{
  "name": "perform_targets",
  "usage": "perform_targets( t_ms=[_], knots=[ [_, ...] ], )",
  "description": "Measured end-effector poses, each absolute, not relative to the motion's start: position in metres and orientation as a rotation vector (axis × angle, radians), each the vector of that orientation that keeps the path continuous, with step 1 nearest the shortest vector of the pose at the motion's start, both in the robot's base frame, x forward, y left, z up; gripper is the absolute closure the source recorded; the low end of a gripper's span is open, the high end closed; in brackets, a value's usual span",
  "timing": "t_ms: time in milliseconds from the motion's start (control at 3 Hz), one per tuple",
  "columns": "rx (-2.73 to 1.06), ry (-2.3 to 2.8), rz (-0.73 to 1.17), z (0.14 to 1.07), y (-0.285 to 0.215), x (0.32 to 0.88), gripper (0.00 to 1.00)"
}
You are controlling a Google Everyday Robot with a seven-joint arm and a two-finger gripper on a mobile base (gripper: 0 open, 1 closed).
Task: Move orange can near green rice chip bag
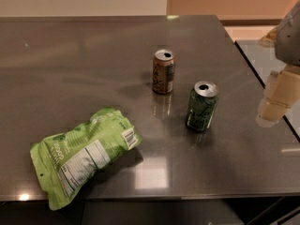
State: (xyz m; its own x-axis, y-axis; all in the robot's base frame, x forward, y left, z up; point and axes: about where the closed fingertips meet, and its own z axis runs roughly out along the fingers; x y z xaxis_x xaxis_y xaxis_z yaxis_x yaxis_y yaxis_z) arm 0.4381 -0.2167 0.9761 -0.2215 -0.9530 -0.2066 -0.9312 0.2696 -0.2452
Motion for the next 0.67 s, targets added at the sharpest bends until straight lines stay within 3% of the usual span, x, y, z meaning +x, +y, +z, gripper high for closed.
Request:
perform_targets(
  t_ms=[667],
  knots=[
    [-1.718, 2.231, -0.09, 0.9764, -0.215, 0.4413, 0.0]
  ],
)
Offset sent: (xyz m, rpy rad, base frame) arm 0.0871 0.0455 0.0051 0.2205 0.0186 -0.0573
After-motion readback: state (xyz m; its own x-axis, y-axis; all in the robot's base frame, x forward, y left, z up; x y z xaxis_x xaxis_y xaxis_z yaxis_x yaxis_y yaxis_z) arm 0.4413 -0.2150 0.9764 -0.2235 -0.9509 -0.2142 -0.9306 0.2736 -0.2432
